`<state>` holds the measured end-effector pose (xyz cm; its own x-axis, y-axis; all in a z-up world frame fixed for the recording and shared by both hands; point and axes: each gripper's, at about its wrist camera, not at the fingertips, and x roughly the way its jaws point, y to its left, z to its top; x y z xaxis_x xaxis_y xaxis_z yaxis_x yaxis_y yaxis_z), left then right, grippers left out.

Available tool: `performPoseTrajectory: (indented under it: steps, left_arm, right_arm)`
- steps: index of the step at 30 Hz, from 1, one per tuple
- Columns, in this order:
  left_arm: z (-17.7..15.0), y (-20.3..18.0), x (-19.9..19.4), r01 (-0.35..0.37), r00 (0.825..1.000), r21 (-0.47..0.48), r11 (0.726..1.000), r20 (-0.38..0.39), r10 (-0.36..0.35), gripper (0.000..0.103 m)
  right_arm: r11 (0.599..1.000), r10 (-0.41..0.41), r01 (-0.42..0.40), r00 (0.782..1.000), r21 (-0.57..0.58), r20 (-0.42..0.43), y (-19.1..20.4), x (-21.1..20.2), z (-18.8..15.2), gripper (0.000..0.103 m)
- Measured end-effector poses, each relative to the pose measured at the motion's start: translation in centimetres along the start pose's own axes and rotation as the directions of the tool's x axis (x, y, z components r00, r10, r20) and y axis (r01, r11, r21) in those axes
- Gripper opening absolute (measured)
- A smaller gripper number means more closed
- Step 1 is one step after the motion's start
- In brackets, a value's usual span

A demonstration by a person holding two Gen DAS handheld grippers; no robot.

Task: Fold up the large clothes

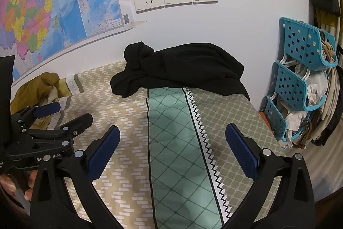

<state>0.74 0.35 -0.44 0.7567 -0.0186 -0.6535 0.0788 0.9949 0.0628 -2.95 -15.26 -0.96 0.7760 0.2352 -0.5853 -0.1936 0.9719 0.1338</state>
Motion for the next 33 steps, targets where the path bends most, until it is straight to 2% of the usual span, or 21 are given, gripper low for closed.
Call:
performPoseTrajectory:
  steps: [33]
  left_arm:
    - [0.27, 0.19, 0.06, 0.001, 1.0, -0.009, 1.0, -0.002, -0.001, 0.096]
  right_arm:
    - [1.0, 0.014, -0.014, 1.0, 0.008, 0.004, 0.1, 0.35, -0.05, 0.097]
